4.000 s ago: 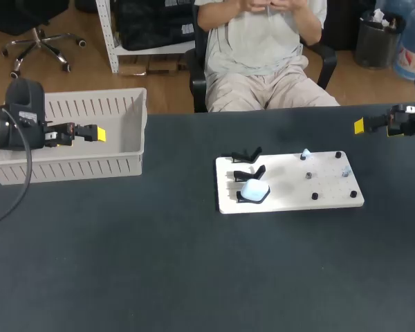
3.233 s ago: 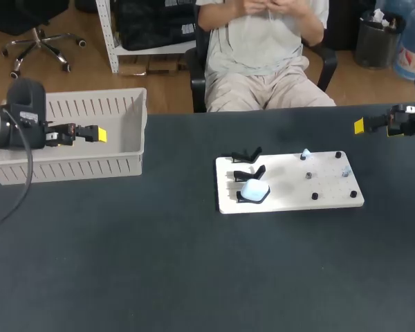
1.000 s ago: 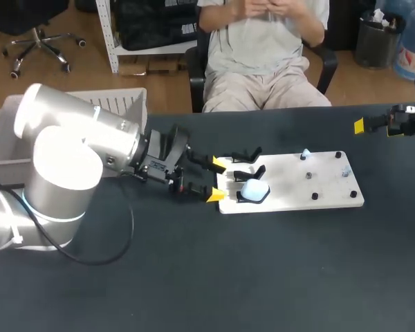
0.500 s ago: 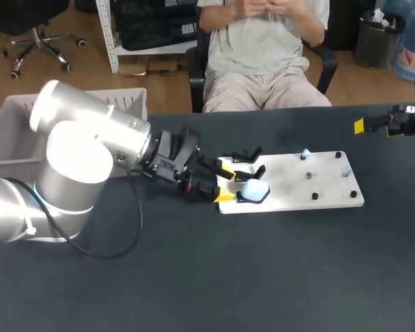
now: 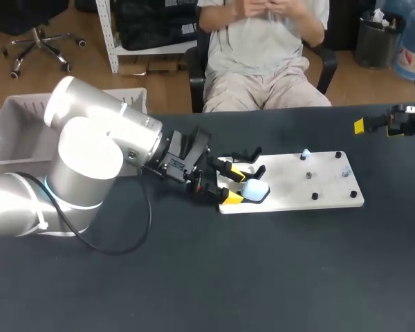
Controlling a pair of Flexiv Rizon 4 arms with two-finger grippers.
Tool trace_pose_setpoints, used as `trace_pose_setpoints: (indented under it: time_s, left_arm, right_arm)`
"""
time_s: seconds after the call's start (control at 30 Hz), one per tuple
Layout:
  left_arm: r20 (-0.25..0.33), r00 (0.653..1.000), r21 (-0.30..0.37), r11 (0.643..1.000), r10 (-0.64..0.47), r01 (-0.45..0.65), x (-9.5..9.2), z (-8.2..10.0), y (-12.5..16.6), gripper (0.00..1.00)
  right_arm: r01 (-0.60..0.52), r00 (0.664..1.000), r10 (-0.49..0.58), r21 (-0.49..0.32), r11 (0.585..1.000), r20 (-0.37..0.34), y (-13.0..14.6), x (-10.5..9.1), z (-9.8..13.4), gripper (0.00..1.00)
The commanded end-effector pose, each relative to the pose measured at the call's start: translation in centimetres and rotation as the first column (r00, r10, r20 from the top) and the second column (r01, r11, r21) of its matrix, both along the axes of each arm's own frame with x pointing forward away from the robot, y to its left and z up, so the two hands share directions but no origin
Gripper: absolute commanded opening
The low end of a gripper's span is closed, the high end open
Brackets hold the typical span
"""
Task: Pick up each earbud case from the left stands, insert the matching earbuds, close the lid, and place the case in the box.
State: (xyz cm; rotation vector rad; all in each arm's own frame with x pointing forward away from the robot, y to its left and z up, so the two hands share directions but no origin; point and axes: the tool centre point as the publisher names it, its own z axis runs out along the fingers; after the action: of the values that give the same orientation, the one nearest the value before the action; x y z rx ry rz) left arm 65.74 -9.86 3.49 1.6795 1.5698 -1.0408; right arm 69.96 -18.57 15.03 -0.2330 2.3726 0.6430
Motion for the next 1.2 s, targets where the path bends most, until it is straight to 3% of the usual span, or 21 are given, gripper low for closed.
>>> trace_pose_setpoints:
  time_s: [0.03, 0.27, 0.5, 1.2]
  left_arm:
    - [-0.010, 1.000, 0.005, 1.000, 0.006, -0.005, 0.5, -0.5, -0.6, 0.65]
    - [-0.019, 1.000, 0.001, 1.000, 0.024, -0.024, 0.9, -0.9, -1.3, 0.55]
    - [-0.030, 0.999, -0.004, 0.999, 0.034, -0.034, 1.0, -1.3, -1.6, 0.59]
    - [-0.031, 0.998, -0.029, 0.998, 0.045, -0.046, 0.7, -1.5, -2.1, 0.49]
  right_arm:
    - [-0.002, 1.000, 0.002, 0.000, 1.000, 0.000, 0.0, 0.1, 0.0, 1.00]
    - [-0.002, 1.000, 0.002, 0.000, 1.000, 0.000, 0.0, 0.1, 0.0, 1.00]
    - [-0.002, 1.000, 0.002, 0.000, 1.000, 0.000, 0.0, 0.1, 0.0, 1.00]
    - [-0.002, 1.000, 0.002, 0.000, 1.000, 0.000, 0.0, 0.1, 0.0, 1.00]
